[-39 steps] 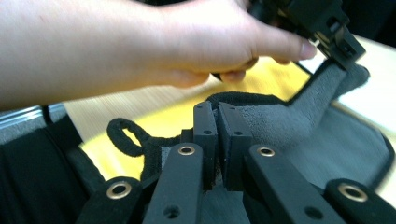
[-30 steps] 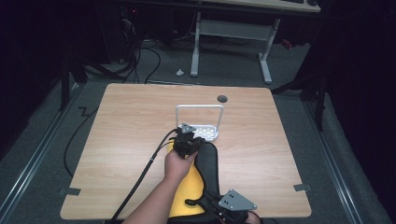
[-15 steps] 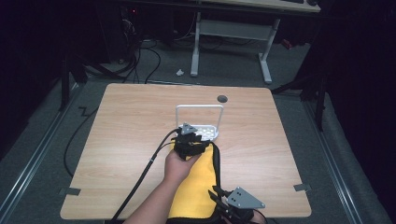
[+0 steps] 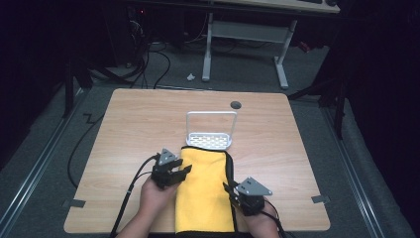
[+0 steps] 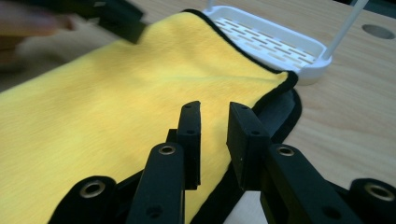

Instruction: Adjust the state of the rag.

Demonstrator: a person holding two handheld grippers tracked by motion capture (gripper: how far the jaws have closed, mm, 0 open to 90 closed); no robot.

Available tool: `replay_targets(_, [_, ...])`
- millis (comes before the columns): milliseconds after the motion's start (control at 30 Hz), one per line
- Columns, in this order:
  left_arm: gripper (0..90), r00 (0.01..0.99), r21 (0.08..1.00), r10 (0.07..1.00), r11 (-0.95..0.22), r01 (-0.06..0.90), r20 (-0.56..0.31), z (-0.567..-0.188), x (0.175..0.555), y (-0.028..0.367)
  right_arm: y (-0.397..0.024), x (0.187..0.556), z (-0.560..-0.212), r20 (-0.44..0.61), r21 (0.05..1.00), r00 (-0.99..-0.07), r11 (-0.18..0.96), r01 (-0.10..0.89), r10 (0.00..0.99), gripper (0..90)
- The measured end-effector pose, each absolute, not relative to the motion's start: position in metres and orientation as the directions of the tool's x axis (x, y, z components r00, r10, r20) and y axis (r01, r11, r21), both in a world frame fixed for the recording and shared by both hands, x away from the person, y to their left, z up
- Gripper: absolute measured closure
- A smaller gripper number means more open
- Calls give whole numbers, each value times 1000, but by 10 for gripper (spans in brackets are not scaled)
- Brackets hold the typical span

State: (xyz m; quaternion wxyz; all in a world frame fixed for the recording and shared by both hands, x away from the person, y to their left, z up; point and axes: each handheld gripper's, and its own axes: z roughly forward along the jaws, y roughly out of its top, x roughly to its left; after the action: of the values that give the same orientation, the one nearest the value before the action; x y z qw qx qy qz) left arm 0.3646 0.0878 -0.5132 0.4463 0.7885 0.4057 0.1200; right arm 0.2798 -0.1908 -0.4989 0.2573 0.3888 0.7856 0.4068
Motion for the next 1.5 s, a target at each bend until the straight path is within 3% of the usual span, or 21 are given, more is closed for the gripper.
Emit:
replay_targets(133, [528, 659, 797, 734, -297, 527, -162, -520, 351, 94, -179, 317, -502, -97, 821, -535, 371, 434, 840, 757])
replay_targets(400, [492, 702, 804, 696, -326, 497, -152, -521, 338, 91, -175, 346, -516, -125, 765, -490, 398, 506, 863, 766])
replay_targets(767, [458, 715, 794, 683, -349, 499, -149, -524, 338, 90, -195, 341, -524, -116, 732, -443, 378, 566, 889, 756])
replay_targets(1167, [426, 731, 763, 682, -452, 462, -38, -532, 324, 74, -178, 364, -526, -113, 723, -433, 373, 582, 894, 708])
replay_targets(1500, [416, 722, 780, 679, -377, 499, -134, -527, 329, 77, -204, 352, -520, -86, 743, -414, 335, 580, 906, 700])
